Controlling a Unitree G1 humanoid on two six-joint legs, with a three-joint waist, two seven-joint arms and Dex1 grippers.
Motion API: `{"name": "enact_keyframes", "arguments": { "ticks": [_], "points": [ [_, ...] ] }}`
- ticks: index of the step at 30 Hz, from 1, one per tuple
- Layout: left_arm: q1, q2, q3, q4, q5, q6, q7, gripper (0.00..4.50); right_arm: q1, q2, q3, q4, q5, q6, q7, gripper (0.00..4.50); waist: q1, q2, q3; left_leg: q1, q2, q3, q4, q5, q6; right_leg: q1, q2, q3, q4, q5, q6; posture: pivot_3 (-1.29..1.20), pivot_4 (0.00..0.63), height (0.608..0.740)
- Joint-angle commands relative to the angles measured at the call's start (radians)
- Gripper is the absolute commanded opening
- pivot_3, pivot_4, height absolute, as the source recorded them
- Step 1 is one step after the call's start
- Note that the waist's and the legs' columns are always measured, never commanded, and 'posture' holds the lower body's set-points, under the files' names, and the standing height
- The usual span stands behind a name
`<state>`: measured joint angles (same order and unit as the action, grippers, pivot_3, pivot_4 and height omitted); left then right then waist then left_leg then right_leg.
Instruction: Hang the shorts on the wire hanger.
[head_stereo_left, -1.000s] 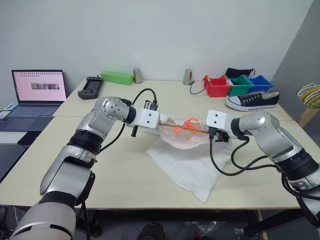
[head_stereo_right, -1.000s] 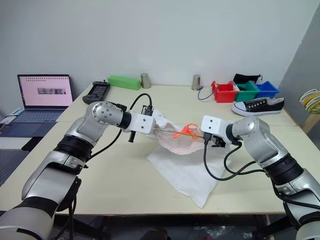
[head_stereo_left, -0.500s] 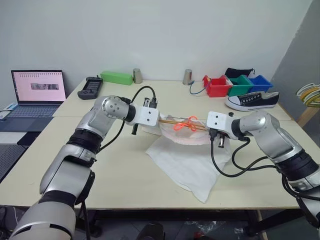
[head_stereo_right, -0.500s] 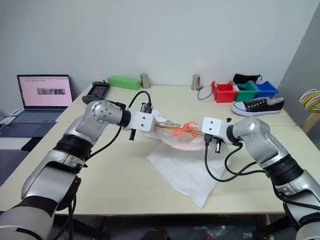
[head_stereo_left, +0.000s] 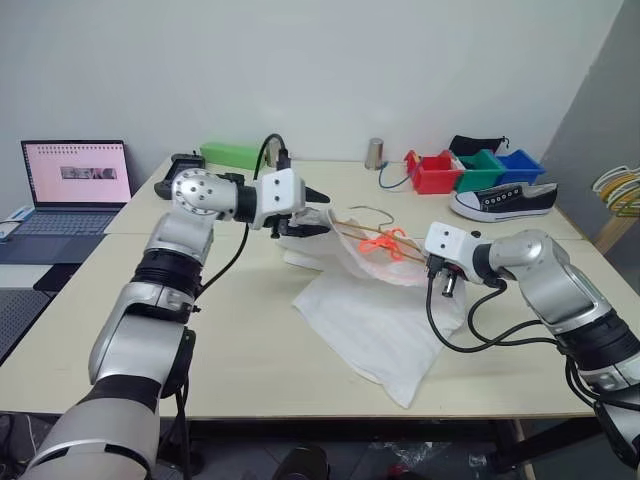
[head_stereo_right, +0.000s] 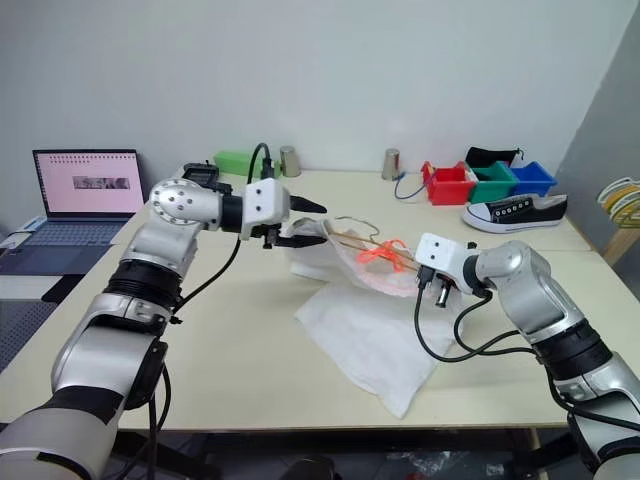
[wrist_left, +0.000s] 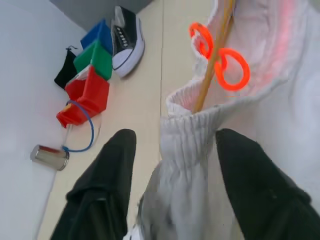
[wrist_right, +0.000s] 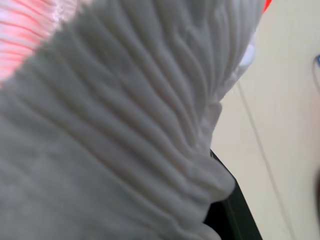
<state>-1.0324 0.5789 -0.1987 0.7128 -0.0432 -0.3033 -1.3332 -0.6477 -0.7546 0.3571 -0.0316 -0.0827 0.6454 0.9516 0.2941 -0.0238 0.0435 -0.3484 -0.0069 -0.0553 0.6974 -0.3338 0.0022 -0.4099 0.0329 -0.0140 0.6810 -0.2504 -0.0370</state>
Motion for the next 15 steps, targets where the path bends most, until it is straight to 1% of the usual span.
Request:
{"name": "enact_keyframes", "arguments": {
  "ticks": [1,2,5,8,10,13,15],
  "points": [
    [-0.014,0.033,0.029,-0.078,-0.049,0.079,-0.063,3.67,0.005,0.002,-0.089,-0.060,0.040,0.059,-0.021,0.00,-0.001,0.000,0.000,0.000,0.000,0.000,0.000,0.000,0.000,0.000,0.000,0.000,0.000,0.000,0.000,0.34,0.000,0.740],
    [-0.019,0.034,0.040,-0.089,-0.060,0.105,-0.059,3.82,0.018,0.007,-0.110,-0.070,0.055,0.089,-0.028,0.00,-0.001,0.000,0.000,0.000,0.000,0.000,0.000,0.000,0.000,0.000,0.000,0.000,0.000,0.000,0.000,0.33,0.000,0.740],
    [-0.029,0.031,0.063,-0.112,-0.080,0.158,-0.039,4.49,0.043,0.017,-0.151,-0.098,0.085,0.153,-0.042,0.00,-0.002,0.000,0.000,0.000,0.000,0.000,0.000,0.000,0.000,0.000,0.000,0.000,0.000,0.000,0.000,0.33,0.000,0.740],
    [-0.038,0.008,0.124,-0.121,-0.117,0.242,0.056,4.49,0.114,0.060,-0.263,-0.182,0.148,0.314,-0.101,0.00,0.000,0.000,0.000,0.000,0.000,-0.001,0.000,0.000,0.000,0.000,0.000,0.000,0.000,0.000,0.000,0.33,0.000,0.740],
    [-0.002,-0.010,0.138,-0.166,-0.131,0.278,0.088,4.49,0.148,0.104,-0.337,-0.239,0.181,0.421,-0.151,0.00,0.000,0.000,0.000,0.000,0.000,-0.001,0.000,0.000,0.000,0.000,0.000,0.000,0.000,0.000,0.000,0.32,0.000,0.740],
    [0.103,-0.080,0.127,-0.337,-0.174,0.362,0.147,4.49,0.234,0.218,-0.473,-0.381,0.212,0.605,-0.253,0.00,0.002,0.001,-0.001,0.000,0.000,-0.001,0.000,0.000,0.000,0.000,-0.001,0.001,0.000,0.000,0.000,0.30,0.000,0.740],
    [0.141,-0.123,0.120,-0.417,-0.187,0.402,0.188,4.49,0.262,0.297,-0.545,-0.446,0.212,0.704,-0.320,0.00,0.003,0.002,-0.002,0.001,0.001,-0.003,-0.001,0.000,0.000,0.001,-0.003,0.001,0.000,0.000,0.000,0.29,0.000,0.740]
  ]
}}
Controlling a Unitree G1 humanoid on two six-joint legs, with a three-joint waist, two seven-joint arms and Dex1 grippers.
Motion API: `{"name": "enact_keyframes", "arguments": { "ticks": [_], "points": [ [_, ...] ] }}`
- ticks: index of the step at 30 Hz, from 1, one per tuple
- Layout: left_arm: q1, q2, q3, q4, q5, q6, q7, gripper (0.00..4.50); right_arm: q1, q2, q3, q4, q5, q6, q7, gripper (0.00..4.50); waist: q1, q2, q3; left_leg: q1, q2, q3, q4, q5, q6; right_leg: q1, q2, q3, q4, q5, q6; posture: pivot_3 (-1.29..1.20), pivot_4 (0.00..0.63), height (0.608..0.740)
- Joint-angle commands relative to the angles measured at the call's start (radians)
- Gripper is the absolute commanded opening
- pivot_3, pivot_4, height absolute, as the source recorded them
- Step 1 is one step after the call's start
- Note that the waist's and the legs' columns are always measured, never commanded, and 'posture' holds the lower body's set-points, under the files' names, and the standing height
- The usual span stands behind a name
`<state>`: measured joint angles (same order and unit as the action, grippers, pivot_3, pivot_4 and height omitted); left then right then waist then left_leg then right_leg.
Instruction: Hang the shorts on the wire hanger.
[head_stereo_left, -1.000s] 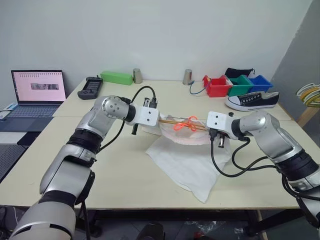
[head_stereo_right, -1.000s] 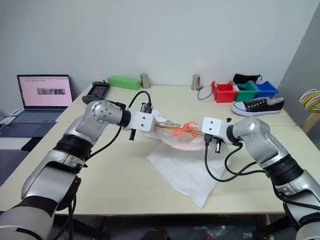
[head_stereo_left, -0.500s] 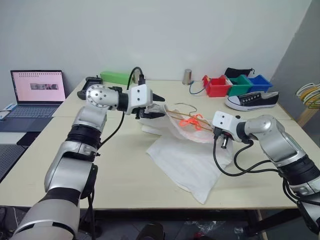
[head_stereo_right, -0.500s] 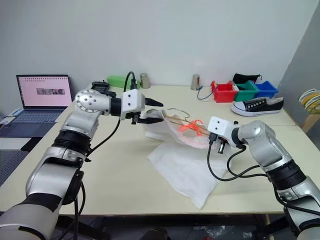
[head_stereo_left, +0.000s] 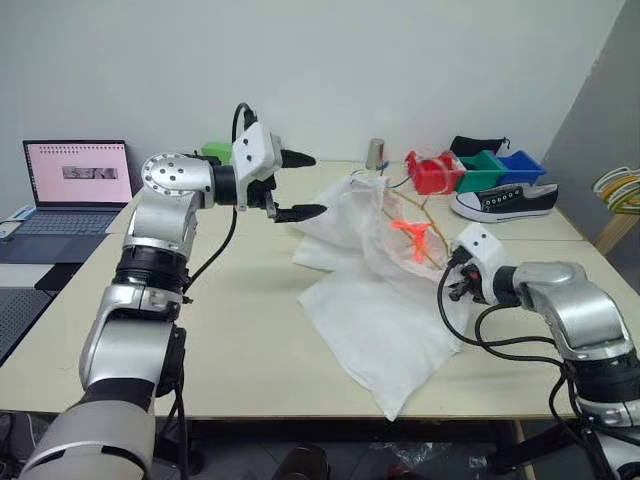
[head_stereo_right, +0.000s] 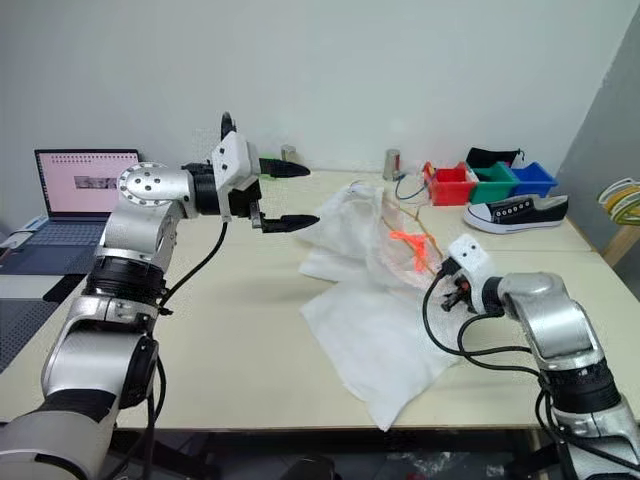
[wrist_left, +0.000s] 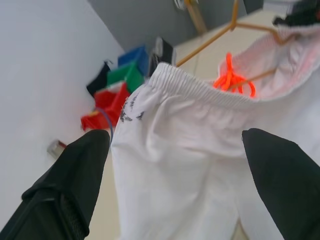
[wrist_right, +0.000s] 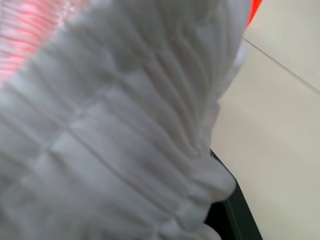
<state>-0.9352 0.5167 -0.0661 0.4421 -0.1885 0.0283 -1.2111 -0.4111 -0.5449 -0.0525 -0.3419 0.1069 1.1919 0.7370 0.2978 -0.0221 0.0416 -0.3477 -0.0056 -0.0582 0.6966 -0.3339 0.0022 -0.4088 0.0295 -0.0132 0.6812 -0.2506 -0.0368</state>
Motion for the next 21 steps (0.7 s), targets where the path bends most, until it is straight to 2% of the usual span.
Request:
{"name": "enact_keyframes", "arguments": {
  "ticks": [1,8,15,21],
  "points": [
    [0.054,-0.078,-0.015,-0.171,-0.042,0.082,0.084,4.49,0.031,0.118,-0.162,-0.158,0.018,0.196,-0.136,0.00,-0.001,0.000,0.000,0.000,0.000,0.000,0.000,0.000,0.000,0.000,0.000,0.000,0.000,0.000,0.000,0.28,0.000,0.740],
    [0.097,-0.235,-0.081,-0.291,-0.057,0.137,0.166,4.49,0.053,0.301,-0.439,-0.270,-0.083,0.378,-0.371,0.00,-0.024,0.002,-0.001,0.001,-0.002,0.002,0.001,0.000,0.000,0.000,0.002,0.001,0.000,0.000,0.001,0.22,0.000,0.740],
    [0.077,-0.358,-0.137,-0.285,-0.057,0.131,0.199,4.49,0.053,0.327,-0.578,-0.342,-0.182,0.423,-0.529,0.00,-0.090,0.005,-0.002,0.000,-0.002,0.004,-0.001,0.000,0.000,0.001,0.002,0.005,0.000,0.000,0.001,0.16,0.000,0.740],
    [0.051,-0.425,-0.153,-0.256,-0.067,0.118,0.198,4.49,0.052,0.303,-0.624,-0.357,-0.219,0.423,-0.585,0.00,-0.166,0.009,-0.004,0.001,-0.001,0.005,-0.007,0.000,0.000,0.001,0.002,0.005,0.000,-0.002,-0.002,0.13,0.000,0.740]
  ]
}}
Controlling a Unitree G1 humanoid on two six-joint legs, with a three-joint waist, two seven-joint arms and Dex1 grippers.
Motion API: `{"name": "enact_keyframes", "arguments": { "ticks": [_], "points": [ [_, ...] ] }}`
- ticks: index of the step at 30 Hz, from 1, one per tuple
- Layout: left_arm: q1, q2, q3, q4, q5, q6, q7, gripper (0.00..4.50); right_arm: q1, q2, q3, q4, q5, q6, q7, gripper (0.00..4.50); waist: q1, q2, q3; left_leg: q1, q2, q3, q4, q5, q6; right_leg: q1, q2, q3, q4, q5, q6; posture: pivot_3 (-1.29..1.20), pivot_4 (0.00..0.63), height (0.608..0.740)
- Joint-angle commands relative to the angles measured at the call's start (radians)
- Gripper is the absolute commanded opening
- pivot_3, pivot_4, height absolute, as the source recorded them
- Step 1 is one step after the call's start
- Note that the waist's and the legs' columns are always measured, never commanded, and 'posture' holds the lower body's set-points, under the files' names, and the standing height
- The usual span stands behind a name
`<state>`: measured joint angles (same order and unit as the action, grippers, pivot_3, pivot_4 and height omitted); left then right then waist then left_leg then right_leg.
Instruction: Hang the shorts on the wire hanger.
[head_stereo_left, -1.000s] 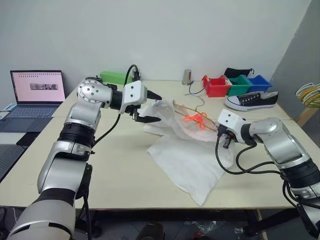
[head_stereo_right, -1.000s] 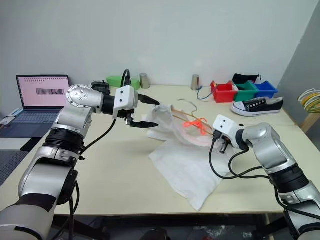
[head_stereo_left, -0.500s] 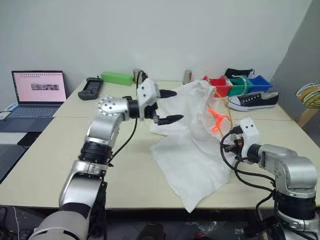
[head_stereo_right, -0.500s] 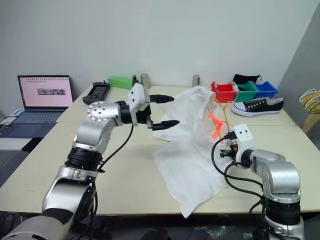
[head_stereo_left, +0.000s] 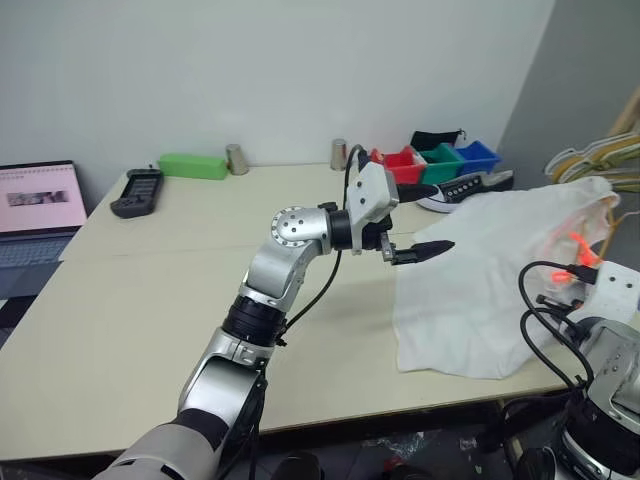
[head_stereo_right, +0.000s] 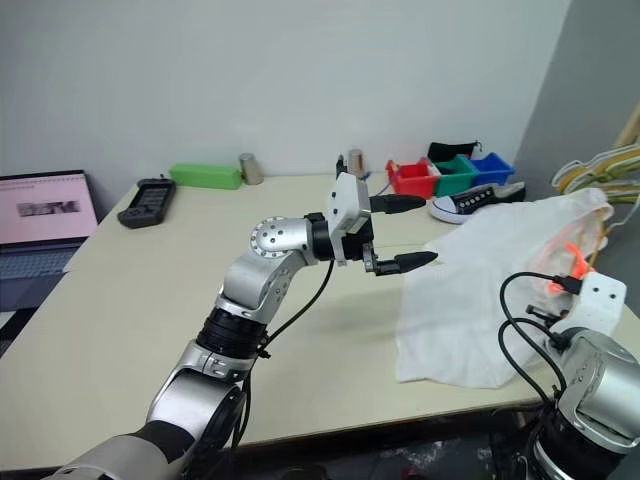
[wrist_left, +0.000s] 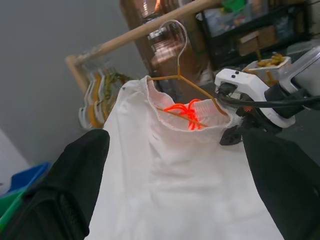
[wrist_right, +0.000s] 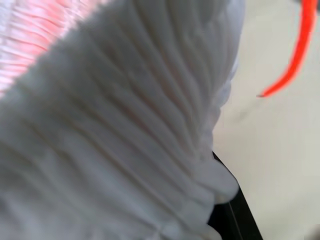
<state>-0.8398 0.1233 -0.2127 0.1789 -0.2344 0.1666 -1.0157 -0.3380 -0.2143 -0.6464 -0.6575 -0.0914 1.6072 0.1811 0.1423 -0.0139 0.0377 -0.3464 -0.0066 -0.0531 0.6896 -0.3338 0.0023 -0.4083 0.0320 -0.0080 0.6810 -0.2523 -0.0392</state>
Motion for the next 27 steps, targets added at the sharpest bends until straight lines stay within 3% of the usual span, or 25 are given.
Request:
{"name": "enact_keyframes", "arguments": {
  "ticks": [1,5,12,27],
  "points": [
    [-0.051,-0.049,-0.011,0.014,-0.021,-0.024,0.004,4.49,-0.035,-0.035,-0.047,-0.031,-0.034,0.007,-0.043,0.00,-0.017,0.001,-0.001,0.001,0.000,0.000,-0.002,0.000,0.000,0.000,0.000,0.000,0.000,-0.001,0.000,0.13,0.000,0.740],
    [-0.084,-0.127,-0.027,0.055,-0.006,-0.061,0.034,4.49,-0.105,-0.095,-0.110,0.010,-0.090,0.007,-0.114,0.00,-0.035,0.005,-0.002,0.002,-0.001,0.001,-0.007,0.000,0.000,0.000,0.000,0.001,-0.001,-0.002,-0.001,0.11,0.000,0.740],
    [-0.216,-0.243,-0.005,0.321,0.061,-0.214,0.153,4.49,-0.181,-0.218,-0.195,0.187,-0.095,-0.097,-0.158,0.00,-0.048,0.008,-0.004,0.003,-0.001,0.003,-0.009,0.000,0.000,0.000,0.000,0.002,-0.002,-0.003,0.000,0.10,0.000,0.740],
    [-0.284,-0.279,0.009,0.390,0.053,-0.259,0.189,4.49,-0.417,-0.381,-0.374,0.547,-0.054,-0.252,-0.267,0.00,-0.065,0.021,-0.007,0.004,-0.002,0.006,-0.012,0.000,0.000,-0.001,0.000,0.008,-0.001,-0.007,0.001,0.11,0.000,0.740]
  ]
}}
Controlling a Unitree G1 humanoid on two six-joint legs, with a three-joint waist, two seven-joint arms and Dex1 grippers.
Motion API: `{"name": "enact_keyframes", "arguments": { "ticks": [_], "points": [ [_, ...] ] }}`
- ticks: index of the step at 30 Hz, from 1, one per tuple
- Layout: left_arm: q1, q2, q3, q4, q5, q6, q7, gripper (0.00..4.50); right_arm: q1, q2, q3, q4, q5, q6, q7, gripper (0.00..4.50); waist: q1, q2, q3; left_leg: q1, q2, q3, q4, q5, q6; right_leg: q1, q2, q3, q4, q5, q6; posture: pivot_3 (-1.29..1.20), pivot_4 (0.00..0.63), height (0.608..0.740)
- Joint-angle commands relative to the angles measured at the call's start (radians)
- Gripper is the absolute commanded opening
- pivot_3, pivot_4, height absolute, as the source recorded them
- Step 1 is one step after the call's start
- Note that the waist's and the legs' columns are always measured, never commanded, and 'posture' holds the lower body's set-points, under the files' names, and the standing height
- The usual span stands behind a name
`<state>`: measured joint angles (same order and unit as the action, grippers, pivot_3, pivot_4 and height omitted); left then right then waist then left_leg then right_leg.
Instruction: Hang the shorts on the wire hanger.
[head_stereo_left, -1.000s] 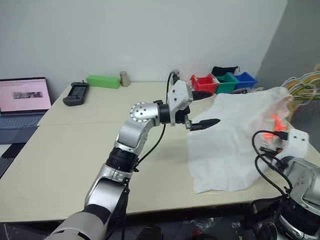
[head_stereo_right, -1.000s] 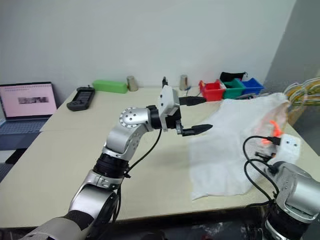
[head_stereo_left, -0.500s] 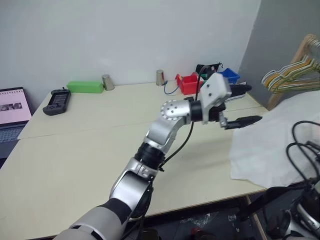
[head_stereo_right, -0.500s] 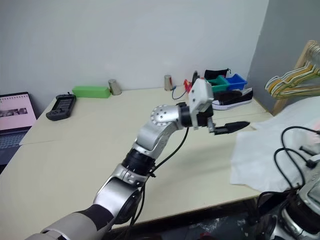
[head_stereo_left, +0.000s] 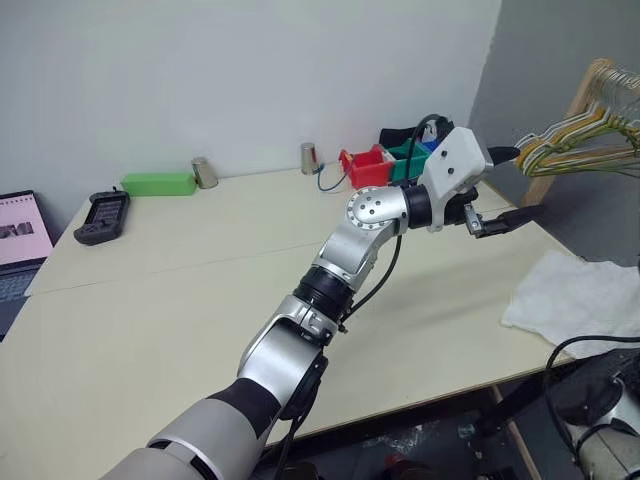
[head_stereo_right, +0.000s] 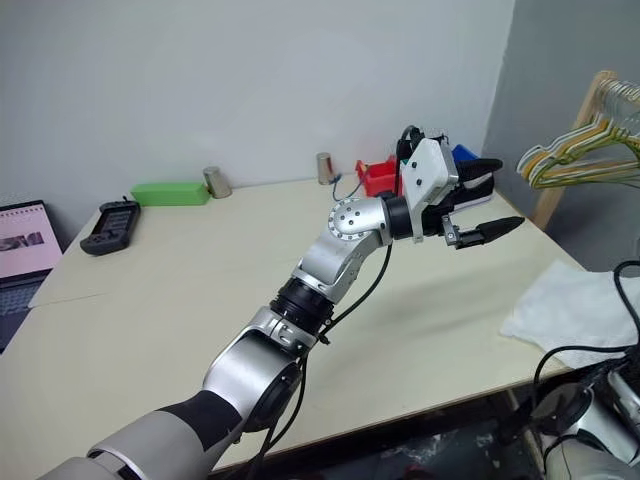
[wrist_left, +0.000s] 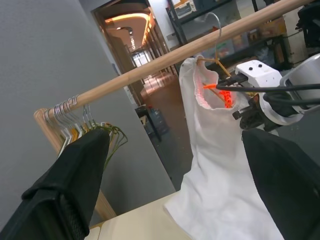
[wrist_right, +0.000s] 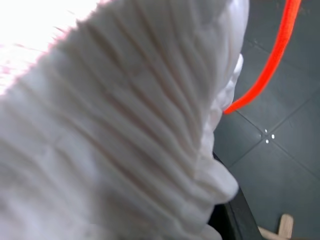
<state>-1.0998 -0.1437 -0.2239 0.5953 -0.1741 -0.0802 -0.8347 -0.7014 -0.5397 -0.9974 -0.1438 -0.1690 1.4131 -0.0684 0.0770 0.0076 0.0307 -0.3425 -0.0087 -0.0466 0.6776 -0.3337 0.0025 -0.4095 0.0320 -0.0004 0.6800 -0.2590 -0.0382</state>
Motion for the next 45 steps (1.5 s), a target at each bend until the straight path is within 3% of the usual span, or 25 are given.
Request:
{"name": "enact_keyframes", "arguments": {
  "ticks": [1,9,17,27,38,45],
  "points": [
    [-0.022,-0.011,0.020,-0.029,-0.008,-0.010,0.007,4.49,-0.067,-0.064,-0.038,0.052,0.028,-0.059,-0.025,0.00,0.000,0.000,0.000,0.000,0.000,0.000,0.000,0.000,0.000,0.000,0.000,0.000,0.000,0.000,0.000,0.11,0.000,0.740],
    [-0.021,-0.004,0.012,-0.042,-0.002,-0.001,-0.002,4.49,-0.135,-0.128,-0.147,0.208,0.068,-0.071,-0.068,0.00,0.001,0.001,0.000,0.002,0.000,0.005,0.000,0.000,0.000,0.000,0.000,0.005,0.000,0.000,0.001,0.11,0.000,0.740],
    [-0.016,-0.002,0.006,-0.042,0.009,-0.006,0.003,4.49,-0.113,-0.099,-0.180,0.213,0.079,-0.053,-0.097,0.00,0.000,0.001,0.000,0.004,0.000,0.009,-0.001,-0.001,0.001,0.000,0.001,0.011,0.001,-0.001,0.002,0.12,0.000,0.740],
    [-0.015,0.007,0.017,-0.042,0.012,-0.004,0.005,4.50,-0.049,-0.115,-0.067,0.170,0.083,-0.110,-0.102,2.14,0.000,0.001,0.000,0.006,0.000,0.012,-0.001,-0.001,0.001,0.000,0.001,0.015,0.001,-0.002,0.005,0.13,0.000,0.740],
    [-0.003,0.045,0.026,-0.042,0.010,-0.001,-0.005,4.50,0.054,-0.079,0.234,-0.191,-0.008,-0.070,-0.159,4.48,0.000,0.001,0.000,0.007,0.001,0.015,-0.001,-0.001,0.002,0.000,0.001,0.018,0.001,-0.004,0.010,0.13,0.000,0.740],
    [0.012,0.090,0.044,-0.053,-0.001,0.033,-0.004,4.50,-0.007,-0.018,0.395,-0.349,-0.028,-0.055,-0.177,4.48,-0.003,0.000,0.001,0.007,0.000,0.013,-0.002,-0.001,0.002,0.000,0.002,0.018,0.001,-0.005,0.011,0.13,0.000,0.740]
  ]
}}
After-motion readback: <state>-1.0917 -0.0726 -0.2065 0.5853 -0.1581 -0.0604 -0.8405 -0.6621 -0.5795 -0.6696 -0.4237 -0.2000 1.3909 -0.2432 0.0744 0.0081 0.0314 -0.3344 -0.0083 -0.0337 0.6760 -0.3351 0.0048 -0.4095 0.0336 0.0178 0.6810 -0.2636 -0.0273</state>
